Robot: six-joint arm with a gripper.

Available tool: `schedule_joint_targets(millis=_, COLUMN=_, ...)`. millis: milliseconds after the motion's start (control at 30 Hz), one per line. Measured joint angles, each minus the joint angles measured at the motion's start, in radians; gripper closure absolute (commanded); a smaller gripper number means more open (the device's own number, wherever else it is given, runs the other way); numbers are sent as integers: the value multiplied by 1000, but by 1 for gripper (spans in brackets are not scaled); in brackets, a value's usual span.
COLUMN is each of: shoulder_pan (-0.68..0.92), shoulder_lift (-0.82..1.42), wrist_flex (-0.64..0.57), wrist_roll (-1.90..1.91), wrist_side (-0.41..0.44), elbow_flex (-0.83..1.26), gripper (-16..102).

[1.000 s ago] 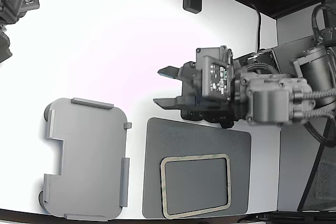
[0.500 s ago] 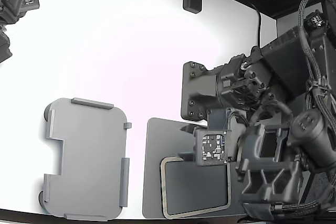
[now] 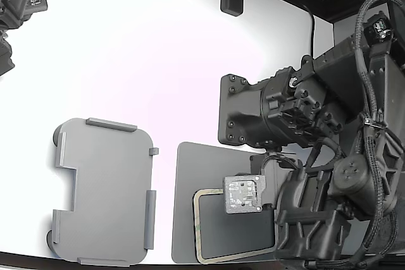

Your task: Move top rectangular frame to the holder.

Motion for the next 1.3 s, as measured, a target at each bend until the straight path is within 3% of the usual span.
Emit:
schedule_joint_targets(millis=533, shoulder_pan=0, shoulder_lift=-97, wrist_flex=-98, wrist_roll=-35, wrist_side=-14, elbow_flex=67, gripper=-2)
schedule_joint_targets(millis=1067, shoulder_pan=-9, shoulder_lift=-97, wrist_flex=-143, wrist_roll=-43, wrist_side=-15, elbow_flex=132, gripper=18)
schedule_joint_targets(millis=1300, shoulder_pan=-9, shoulder_lift=-97, wrist_flex=-155, wrist_roll=-46, wrist_side=-9, elbow_flex=150, gripper=35)
